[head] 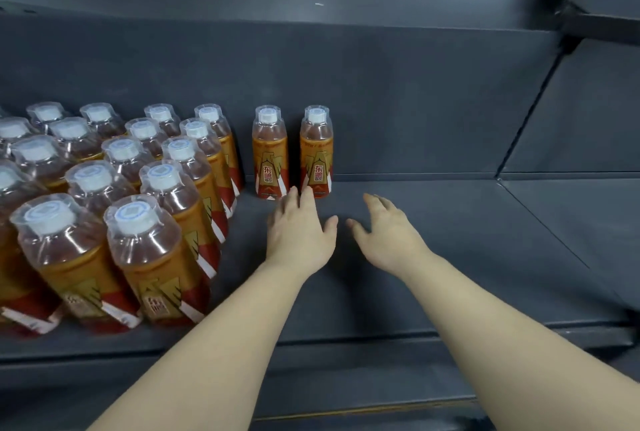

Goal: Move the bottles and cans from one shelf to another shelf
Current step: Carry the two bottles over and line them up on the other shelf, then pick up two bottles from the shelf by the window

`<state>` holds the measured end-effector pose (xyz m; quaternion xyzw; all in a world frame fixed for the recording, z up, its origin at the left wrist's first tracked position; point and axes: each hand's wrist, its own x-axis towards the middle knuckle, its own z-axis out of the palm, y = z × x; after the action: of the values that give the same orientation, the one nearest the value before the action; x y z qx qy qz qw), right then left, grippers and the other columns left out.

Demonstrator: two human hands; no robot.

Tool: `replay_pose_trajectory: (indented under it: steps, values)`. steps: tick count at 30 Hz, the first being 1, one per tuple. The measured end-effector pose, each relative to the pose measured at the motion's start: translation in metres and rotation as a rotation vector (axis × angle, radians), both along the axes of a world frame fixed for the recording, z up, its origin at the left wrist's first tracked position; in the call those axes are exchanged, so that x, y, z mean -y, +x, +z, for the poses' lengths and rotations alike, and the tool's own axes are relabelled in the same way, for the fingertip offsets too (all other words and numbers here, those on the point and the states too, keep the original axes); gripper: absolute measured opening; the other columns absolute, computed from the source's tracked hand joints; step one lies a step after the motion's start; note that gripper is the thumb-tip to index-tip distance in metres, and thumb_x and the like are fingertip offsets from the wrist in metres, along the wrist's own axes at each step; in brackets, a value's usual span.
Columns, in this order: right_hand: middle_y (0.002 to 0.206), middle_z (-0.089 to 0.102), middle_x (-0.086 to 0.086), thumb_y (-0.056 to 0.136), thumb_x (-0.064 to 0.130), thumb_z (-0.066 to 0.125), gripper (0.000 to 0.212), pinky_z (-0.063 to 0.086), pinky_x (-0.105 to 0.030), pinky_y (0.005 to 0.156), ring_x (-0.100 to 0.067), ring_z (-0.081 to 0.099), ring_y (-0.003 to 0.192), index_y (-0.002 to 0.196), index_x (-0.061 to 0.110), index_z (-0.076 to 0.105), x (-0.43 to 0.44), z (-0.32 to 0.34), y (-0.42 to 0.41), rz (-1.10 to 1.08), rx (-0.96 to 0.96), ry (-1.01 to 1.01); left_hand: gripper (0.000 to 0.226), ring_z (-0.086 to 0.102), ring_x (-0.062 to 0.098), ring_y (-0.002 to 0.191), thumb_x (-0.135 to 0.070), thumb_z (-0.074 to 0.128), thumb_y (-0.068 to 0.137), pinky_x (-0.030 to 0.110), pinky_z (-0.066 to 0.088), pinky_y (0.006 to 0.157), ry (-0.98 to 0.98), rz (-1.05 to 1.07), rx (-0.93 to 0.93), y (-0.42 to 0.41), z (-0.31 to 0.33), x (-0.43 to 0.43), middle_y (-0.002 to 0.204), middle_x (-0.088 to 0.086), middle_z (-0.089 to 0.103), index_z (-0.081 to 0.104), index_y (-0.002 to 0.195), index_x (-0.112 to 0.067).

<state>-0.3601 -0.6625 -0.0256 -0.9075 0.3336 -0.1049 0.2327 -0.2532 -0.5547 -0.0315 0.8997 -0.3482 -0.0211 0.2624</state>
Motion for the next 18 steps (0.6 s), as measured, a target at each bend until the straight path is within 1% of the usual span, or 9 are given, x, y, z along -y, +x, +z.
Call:
replay_pose_trajectory:
  steps: [4, 7, 9, 11, 13, 15, 18]
  values:
    - [0.167, 0.014, -0.004, 0.104, 0.047, 0.041, 0.066, 0.020, -0.042, 0.123, -0.026, 0.009, 0.153, 0.159, 0.020, 0.017, -0.004, -0.001, -0.055, -0.010, -0.052, -0.005, 0.073, 0.010, 0.030, 0.153, -0.053, 0.044, 0.100, 0.049, 0.017, 0.123, 0.063, -0.062, 0.015, -0.045, 0.001, -0.005, 0.167, 0.006, 0.013, 0.014, 0.159, -0.020]
    - [0.167, 0.013, -0.005, 0.104, 0.049, 0.038, 0.065, 0.016, -0.041, 0.123, -0.025, 0.006, 0.154, 0.159, 0.021, 0.017, -0.009, -0.004, -0.103, -0.030, -0.071, -0.002, 0.072, 0.009, 0.031, 0.153, -0.053, 0.041, 0.101, 0.049, 0.015, 0.124, 0.075, -0.100, -0.011, -0.088, -0.003, -0.007, 0.166, 0.006, 0.014, 0.015, 0.158, -0.018]
    - [0.167, 0.015, -0.006, 0.104, 0.049, 0.037, 0.065, 0.015, -0.040, 0.123, -0.026, 0.008, 0.153, 0.159, 0.019, 0.018, -0.013, -0.004, -0.136, -0.057, -0.071, -0.002, 0.071, 0.010, 0.031, 0.153, -0.053, 0.041, 0.101, 0.048, 0.015, 0.123, 0.066, -0.131, -0.014, -0.117, -0.005, -0.006, 0.166, 0.006, 0.015, 0.017, 0.158, -0.017]
    - [0.164, 0.020, -0.008, 0.104, 0.047, 0.038, 0.063, 0.018, -0.040, 0.121, -0.027, 0.013, 0.152, 0.158, 0.017, 0.021, -0.016, -0.003, -0.168, -0.092, -0.064, -0.010, 0.071, 0.013, 0.030, 0.152, -0.052, 0.042, 0.101, 0.047, 0.017, 0.123, 0.044, -0.177, -0.012, -0.145, -0.007, -0.002, 0.165, 0.007, 0.018, 0.018, 0.157, -0.016]
    - [0.162, 0.026, -0.009, 0.105, 0.045, 0.038, 0.061, 0.019, -0.038, 0.118, -0.028, 0.019, 0.149, 0.157, 0.016, 0.024, -0.018, -0.002, -0.200, -0.120, -0.043, -0.015, 0.072, 0.016, 0.030, 0.151, -0.050, 0.045, 0.100, 0.047, 0.020, 0.122, 0.004, -0.230, -0.050, -0.175, -0.007, 0.003, 0.164, 0.007, 0.019, 0.018, 0.157, -0.015]
    - [0.162, 0.026, -0.008, 0.105, 0.045, 0.039, 0.061, 0.019, -0.036, 0.118, -0.026, 0.019, 0.149, 0.157, 0.016, 0.025, -0.018, -0.003, -0.233, -0.160, -0.021, -0.013, 0.072, 0.019, 0.029, 0.150, -0.049, 0.047, 0.100, 0.045, 0.023, 0.121, -0.025, -0.291, -0.069, -0.206, -0.007, 0.008, 0.164, 0.006, 0.021, 0.018, 0.157, -0.015]
    - [0.162, 0.028, -0.004, 0.105, 0.046, 0.039, 0.061, 0.019, -0.035, 0.119, -0.023, 0.019, 0.149, 0.157, 0.017, 0.027, -0.014, -0.004, -0.282, -0.234, -0.004, -0.020, 0.070, 0.024, 0.028, 0.147, -0.048, 0.047, 0.100, 0.043, 0.026, 0.119, -0.037, -0.406, -0.031, -0.252, -0.007, 0.021, 0.162, 0.004, 0.025, 0.022, 0.156, -0.014]
